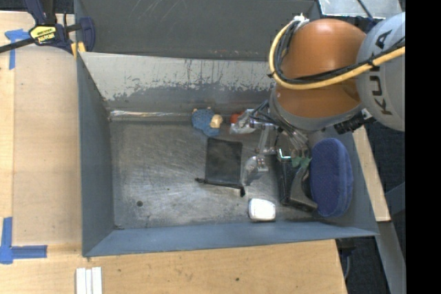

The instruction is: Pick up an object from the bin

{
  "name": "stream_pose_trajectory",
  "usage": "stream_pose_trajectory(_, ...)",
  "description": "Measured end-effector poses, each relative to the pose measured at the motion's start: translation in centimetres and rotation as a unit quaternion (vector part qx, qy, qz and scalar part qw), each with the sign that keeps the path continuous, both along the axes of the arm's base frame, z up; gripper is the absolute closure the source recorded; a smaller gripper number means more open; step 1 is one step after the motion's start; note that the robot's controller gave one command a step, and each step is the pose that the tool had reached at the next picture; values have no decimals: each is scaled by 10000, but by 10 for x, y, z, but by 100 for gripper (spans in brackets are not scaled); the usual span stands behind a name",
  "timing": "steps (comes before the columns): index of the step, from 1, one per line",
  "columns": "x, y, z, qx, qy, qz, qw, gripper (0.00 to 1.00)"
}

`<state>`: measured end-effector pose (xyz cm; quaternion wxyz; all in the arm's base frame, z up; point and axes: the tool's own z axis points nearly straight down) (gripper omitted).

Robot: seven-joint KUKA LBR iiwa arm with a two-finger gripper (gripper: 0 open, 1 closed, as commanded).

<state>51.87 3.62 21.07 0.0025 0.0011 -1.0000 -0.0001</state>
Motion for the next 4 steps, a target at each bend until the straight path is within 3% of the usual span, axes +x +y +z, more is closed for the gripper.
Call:
stream_pose_trajectory(1, 18, 8, -128, -1, -4, -50, 10000, 0)
stream_pose_trajectory(2, 19, 8, -124, 1, -36, -64, 10000, 100)
stream_pose_trajectory(3, 12, 0, -23, 1, -76, -98, 9999, 100)
stream_pose_trajectory(4, 12, 13, 49, 1, -76, 1530, 9882, 100)
